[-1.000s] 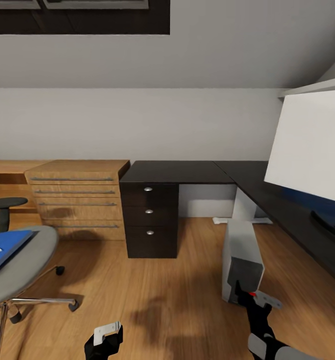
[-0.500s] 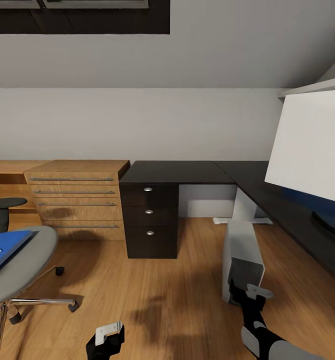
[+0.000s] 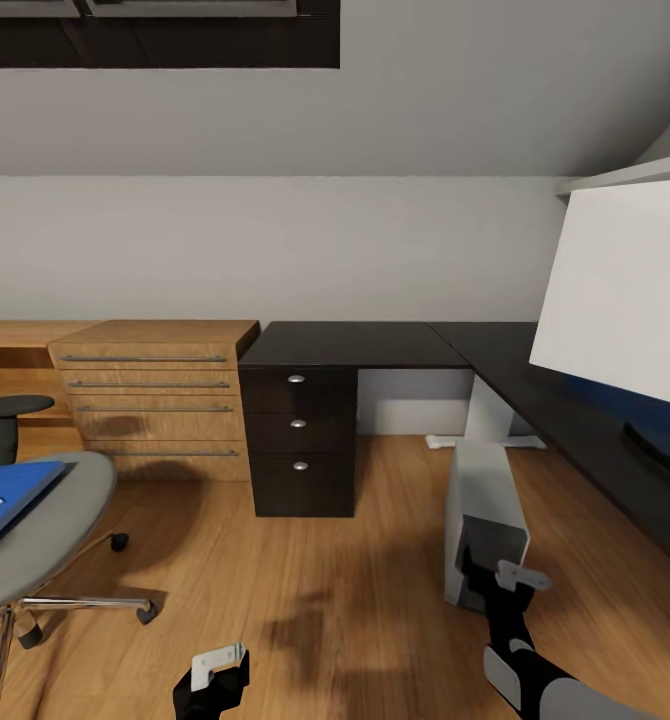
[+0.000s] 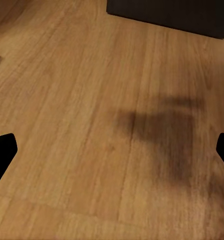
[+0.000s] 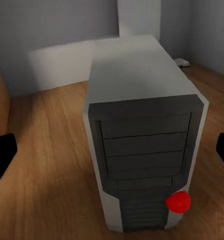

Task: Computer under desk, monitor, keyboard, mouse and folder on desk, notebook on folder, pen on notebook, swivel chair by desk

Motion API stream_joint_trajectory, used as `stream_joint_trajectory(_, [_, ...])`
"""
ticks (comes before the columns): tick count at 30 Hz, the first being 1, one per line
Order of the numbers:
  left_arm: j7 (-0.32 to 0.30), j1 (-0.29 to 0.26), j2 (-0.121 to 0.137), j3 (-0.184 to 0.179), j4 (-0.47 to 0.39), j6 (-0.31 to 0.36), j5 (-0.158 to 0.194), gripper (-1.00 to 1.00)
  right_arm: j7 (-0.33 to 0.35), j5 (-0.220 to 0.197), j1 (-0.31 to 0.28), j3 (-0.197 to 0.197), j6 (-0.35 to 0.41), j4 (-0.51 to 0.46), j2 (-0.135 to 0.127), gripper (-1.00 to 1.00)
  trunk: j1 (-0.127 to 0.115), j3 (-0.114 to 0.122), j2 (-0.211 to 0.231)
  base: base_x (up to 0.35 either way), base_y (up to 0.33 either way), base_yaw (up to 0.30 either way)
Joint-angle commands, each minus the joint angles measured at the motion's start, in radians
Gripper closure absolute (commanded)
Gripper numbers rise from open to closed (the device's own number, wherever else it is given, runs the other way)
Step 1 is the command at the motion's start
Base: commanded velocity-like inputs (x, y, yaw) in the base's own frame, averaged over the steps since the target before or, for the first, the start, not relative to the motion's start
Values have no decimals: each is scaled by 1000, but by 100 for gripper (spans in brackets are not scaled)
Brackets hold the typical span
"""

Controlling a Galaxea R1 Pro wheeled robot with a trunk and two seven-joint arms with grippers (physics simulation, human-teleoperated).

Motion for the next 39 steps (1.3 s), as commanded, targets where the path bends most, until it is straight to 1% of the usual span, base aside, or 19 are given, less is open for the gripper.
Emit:
stream_joint_trajectory(1, [2,-1,0,-2,1,-3,6,-100,-5,-5,-1,9,-22,2,0,-100,0,-1,0,0,0,0])
stream_joint_trajectory(10, [2,-1,-1,-2,1,-2,7,-100,-5,-8,-1,8,-46,25,-1,-100,0,-1,0,13,0,0])
stream_joint_trajectory(16, [1,-1,-2,-2,1,-2,5,-100,-7,-10,-1,7,-50,32,-3,-100,0,-1,0,163,0,0])
stream_joint_trajectory(25, [3,-1,-4,-6,1,1,4,-100,-7,-10,-1,7,-49,51,-3,-100,0,-1,0,37,0,0])
stream_joint_trajectory(27, [6,-1,-12,-7,1,2,5,-100,-7,-10,-1,7,-48,53,-3,-100,0,-1,0,5,0,0])
stream_joint_trajectory(31, [10,-1,-38,-7,8,2,5,-100,-7,-11,-1,7,-48,54,-4,-100,15,-14,-28,2,0,0])
stream_joint_trajectory(35, [10,-1,-46,-7,17,2,4,-100,-7,-11,-1,7,-48,55,-5,-100,30,-26,-56,0,0,0])
stream_joint_trajectory(36, [9,-1,-47,-7,17,1,4,-100,-7,-11,-1,7,-48,55,-5,-100,31,-30,-57,0,0,0])
stream_joint_trajectory(39, [9,-1,-47,-8,19,0,3,-100,-8,-11,-1,7,-49,55,-5,-100,31,-30,-57,0,0,0])
